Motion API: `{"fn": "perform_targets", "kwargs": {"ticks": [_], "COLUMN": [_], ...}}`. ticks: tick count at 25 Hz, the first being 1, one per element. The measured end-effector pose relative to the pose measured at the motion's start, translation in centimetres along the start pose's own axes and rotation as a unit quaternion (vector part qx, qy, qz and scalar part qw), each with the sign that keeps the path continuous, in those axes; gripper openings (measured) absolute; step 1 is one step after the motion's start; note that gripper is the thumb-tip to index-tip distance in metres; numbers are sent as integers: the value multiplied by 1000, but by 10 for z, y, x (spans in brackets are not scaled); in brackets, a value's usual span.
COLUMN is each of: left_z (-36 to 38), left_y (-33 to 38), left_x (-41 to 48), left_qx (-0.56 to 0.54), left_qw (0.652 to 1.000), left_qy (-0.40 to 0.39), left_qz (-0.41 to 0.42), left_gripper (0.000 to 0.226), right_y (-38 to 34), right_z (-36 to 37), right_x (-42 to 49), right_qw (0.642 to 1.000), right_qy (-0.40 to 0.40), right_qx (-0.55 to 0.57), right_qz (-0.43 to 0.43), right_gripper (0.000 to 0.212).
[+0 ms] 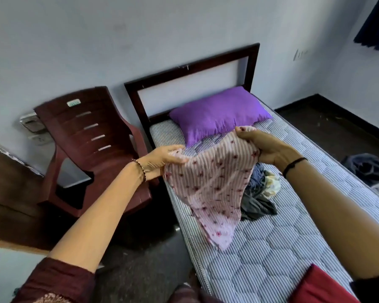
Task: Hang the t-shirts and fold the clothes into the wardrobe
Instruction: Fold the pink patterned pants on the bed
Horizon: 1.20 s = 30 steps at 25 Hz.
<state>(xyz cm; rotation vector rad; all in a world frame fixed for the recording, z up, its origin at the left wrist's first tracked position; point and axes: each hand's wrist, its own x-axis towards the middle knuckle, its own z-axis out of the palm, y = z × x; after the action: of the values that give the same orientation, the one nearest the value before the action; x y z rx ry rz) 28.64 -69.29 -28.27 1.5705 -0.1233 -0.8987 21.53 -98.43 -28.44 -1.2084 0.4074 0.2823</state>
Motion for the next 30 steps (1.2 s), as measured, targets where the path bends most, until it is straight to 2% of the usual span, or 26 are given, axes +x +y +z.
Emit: {"fn": "perform_targets", "kwargs": {"ticks": [4,7,10,13,14,15,17,19,20,22,24,26,28,30], "left_z": [6,8,27,51,59,66,77,88,93,103,111,121,132,145], "left_y": [6,11,9,7,5,2,1,6,8,10,7,7,18,33], "left_x": [20,36,55,65,69,73,76,72,71,74,80,83,82,82], "left_qx": [40,142,307,365,348,293,136,30,28,96,201,323,423,501], "left_qw": [993,976,924,886,891,916,978,999,999,995,974,929,882,841], "left_qy": [86,120,164,233,242,231,143,14,-11,18,68,76,88,112], "left_qz": [71,115,160,167,162,146,69,-10,-19,0,78,162,187,172], "left_gripper": [25,24,22,18,14,9,9,12,5,27,40,49,47,44], "right_y": [10,18,32,47,51,55,60,62,62,63,64,61,55,51], "right_z": [-24,-36,-42,-54,-59,-64,-73,-82,-86,-93,-97,-97,-96,-98], "right_x": [-19,-25,-32,-36,-40,-44,-59,-72,-79,-95,-109,-125,-139,-151], "right_qw": [999,998,992,975,968,962,953,948,951,963,970,974,977,978], "right_qy": [10,51,126,219,245,267,297,311,301,264,238,225,213,206], "right_qx": [-16,20,13,-35,-39,-37,-40,-61,-66,-48,-21,-2,12,20], "right_qz": [-31,-30,-27,3,21,34,41,34,33,38,34,5,-21,-29], "right_gripper": [21,10,10,15,29,44,57,48,41,26,16,20,28,29]}}
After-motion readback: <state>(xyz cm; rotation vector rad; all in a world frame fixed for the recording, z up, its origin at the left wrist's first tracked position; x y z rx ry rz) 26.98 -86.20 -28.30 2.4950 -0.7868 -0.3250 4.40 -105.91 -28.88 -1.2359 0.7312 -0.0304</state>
